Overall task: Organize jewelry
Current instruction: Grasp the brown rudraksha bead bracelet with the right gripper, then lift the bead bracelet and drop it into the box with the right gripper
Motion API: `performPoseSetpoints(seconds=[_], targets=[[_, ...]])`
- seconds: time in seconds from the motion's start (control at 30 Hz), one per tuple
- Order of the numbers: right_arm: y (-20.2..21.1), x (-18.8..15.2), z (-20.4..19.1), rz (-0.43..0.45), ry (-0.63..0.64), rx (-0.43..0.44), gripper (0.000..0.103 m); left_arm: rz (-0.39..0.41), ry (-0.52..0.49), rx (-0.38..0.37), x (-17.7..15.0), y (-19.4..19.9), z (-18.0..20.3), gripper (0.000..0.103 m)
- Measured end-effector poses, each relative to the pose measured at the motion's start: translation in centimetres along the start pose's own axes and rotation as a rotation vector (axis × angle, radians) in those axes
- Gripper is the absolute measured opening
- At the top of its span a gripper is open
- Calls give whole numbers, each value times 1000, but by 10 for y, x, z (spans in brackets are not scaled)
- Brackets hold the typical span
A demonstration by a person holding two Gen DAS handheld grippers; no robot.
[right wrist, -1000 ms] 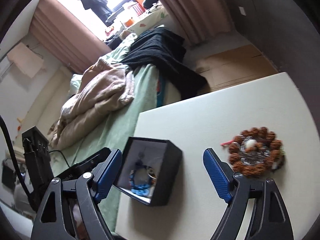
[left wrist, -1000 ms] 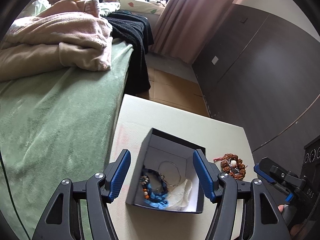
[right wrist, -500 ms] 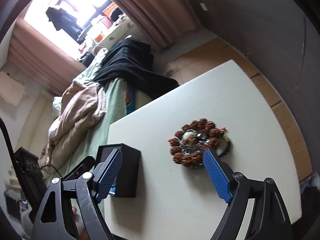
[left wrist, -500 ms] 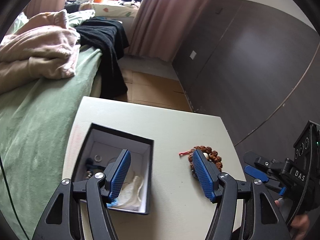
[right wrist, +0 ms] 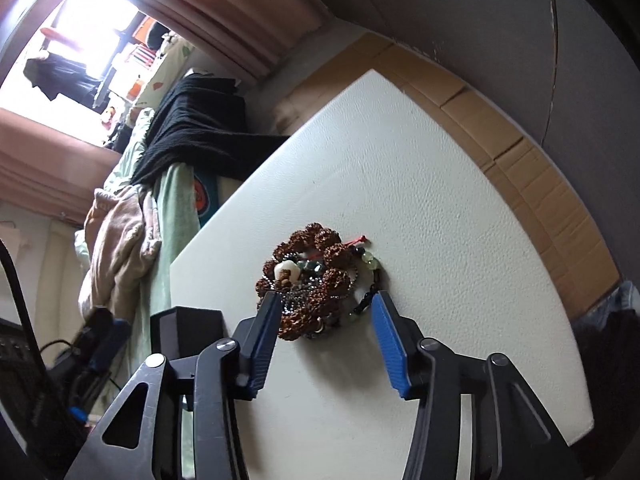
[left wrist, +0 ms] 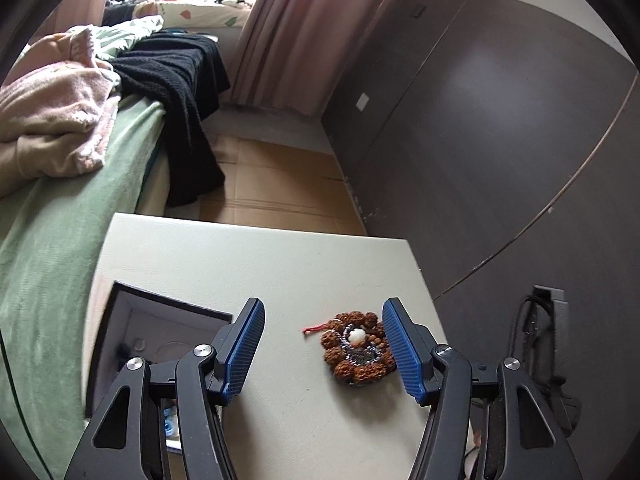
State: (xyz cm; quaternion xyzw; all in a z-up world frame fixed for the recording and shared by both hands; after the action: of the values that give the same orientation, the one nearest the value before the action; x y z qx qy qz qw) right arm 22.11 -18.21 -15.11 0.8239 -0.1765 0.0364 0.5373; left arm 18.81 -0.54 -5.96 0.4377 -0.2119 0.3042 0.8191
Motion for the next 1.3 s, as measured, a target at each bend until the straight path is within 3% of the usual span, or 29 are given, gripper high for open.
performPoseSetpoints(seconds=[0.1,0.17,0.33,0.4,0.43,0.5,0.57,0.9,1.3], targets=[[-9,0,-2,-16,10,-14,49,-47,34,11,-15,-12,-12,62],[-17,1,-4,-23,12,-31,49,-64,53,-23,-18,-15,-16,62],[-29,5,-13,-16,26,-47,49,-71,7,8,-19,-12,-20,62],[-33,5,-15,-12,31,-60,40,-78,7,14,-21,-11,-23,62],[-35,5,-16,-15,33,-69,28,-79,8,19,-21,-9,-25,62],[-33,5,-17,0,28,-71,28,-76,12,24,-20,-6,-28,62],[-25,7,-20,26,43,-61,19,-70,21,22,-19,-1,-31,62],[38,-7,-64,167,165,129,19,-30,46,-12,-15,23,-36,62],[74,-33,-114,220,253,335,19,19,67,-44,-9,54,-44,62]])
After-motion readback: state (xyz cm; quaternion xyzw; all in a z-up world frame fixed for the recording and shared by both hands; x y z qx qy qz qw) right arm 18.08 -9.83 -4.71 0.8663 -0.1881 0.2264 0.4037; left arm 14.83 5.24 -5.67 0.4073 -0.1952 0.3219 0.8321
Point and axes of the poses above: each gripper's, at about its wrist camera, not at the fingertips, and y roughly against the way its jaws point, z to its right, x to its top, the point moved 6 cm from there along -y, roughly the way its jaws point, and after that the axes turned 11 degrees about -x, right-handed, at the moved point
